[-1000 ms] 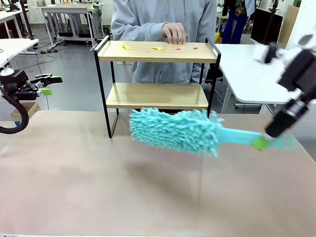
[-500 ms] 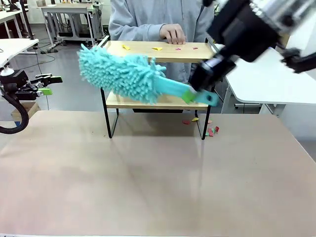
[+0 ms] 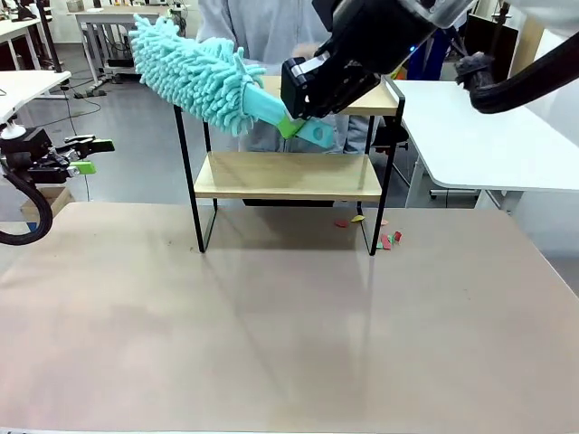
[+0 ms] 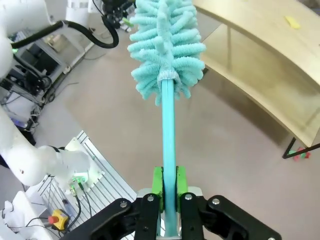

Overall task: Clean the shelf.
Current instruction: Clean the specific section of the Shelf indicated by the human with the Duster.

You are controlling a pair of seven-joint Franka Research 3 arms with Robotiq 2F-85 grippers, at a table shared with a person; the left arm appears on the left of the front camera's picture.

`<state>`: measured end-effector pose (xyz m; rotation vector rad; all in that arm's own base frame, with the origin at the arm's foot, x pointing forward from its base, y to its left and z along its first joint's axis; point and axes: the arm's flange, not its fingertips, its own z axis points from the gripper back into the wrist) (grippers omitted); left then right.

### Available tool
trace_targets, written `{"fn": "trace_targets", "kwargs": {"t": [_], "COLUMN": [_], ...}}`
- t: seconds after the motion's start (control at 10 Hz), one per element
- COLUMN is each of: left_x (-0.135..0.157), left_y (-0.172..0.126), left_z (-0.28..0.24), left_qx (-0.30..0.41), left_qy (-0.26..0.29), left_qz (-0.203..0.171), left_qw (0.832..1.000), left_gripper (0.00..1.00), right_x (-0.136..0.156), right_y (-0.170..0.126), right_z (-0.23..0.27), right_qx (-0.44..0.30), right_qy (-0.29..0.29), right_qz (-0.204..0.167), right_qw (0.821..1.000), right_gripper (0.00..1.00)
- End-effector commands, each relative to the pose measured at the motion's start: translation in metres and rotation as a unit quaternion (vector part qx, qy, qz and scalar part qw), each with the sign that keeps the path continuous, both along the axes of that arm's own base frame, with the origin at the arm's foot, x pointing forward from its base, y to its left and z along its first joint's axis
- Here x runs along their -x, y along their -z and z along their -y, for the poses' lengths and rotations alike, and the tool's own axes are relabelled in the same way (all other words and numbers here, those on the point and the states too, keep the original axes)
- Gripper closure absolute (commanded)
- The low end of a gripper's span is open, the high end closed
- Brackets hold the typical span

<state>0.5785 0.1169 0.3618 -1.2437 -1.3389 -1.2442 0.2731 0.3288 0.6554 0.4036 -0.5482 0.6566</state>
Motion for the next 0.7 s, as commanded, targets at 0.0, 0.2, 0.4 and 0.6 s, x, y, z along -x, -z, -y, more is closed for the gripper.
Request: {"fn": "trace_targets", "kwargs": {"t": [0.0,0.2,0.4,0.6], "left_x": [0.002,0.002,0.002,0.002], "left_y": [-0.003,-0.003,-0.003,-0.003], "left_z": [0.001,0.001,0.001,0.001], "left_qx": [0.001,0.001,0.001,0.001], "left_qy": [0.0,0.0,0.0,0.0], "left_qz": [0.007,0.007,0.007,0.007], "left_qw": [1.0,1.0,1.0,1.0], "left_gripper": [0.0,0.0,0.0,0.0], "right_x": [-0.001,-0.001,0.005,-0.015], "right_y": [0.002,0.001,-0.047,-0.077], "right_z": [0.0,0.0,-0.044,-0.076], "right_qx": [-0.021,-0.002,0.023,0.031], "right_qy": [-0.002,-0.003,0.02,0.043], "right_qz": [-0.006,-0.004,0.031,0.021], "right_qw": [1.0,1.0,0.999,0.998], "right_gripper": [0.87,0.87,0.87,0.87]}}
